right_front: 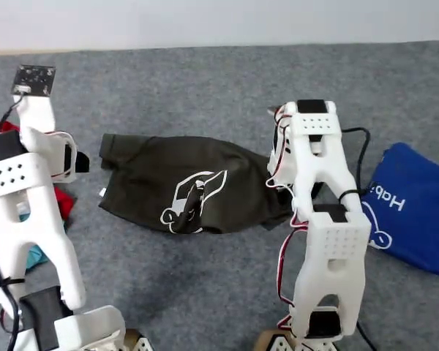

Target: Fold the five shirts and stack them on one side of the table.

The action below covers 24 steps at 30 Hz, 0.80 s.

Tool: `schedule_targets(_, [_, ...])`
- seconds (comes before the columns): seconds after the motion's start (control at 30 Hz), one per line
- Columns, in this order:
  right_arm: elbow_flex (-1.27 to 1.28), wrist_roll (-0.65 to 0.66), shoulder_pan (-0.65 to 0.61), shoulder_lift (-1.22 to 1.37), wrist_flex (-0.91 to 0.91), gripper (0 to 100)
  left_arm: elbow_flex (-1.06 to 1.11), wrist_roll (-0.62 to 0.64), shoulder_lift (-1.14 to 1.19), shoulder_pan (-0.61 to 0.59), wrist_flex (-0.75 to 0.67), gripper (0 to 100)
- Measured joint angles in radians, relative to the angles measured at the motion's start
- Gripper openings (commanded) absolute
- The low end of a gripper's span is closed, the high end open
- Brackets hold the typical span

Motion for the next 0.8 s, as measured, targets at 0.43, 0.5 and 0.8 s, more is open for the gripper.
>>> schedule_targets(0.43, [-0.064,0.158,-0.075,0.097,0.046,1.0,0.046,0.0,0.0,0.0,-0.028,22])
schedule_targets(0.5, [-0.097,0.189,-0.107,0.089,0.049,1.0,0.046,0.0,0.0,0.0,-0.028,22])
schedule_targets(0.8, [-0.299,0.207,-0.173,-0.17,0.049,1.0,0.046,0.0,0.0,0.0,-0.028,22])
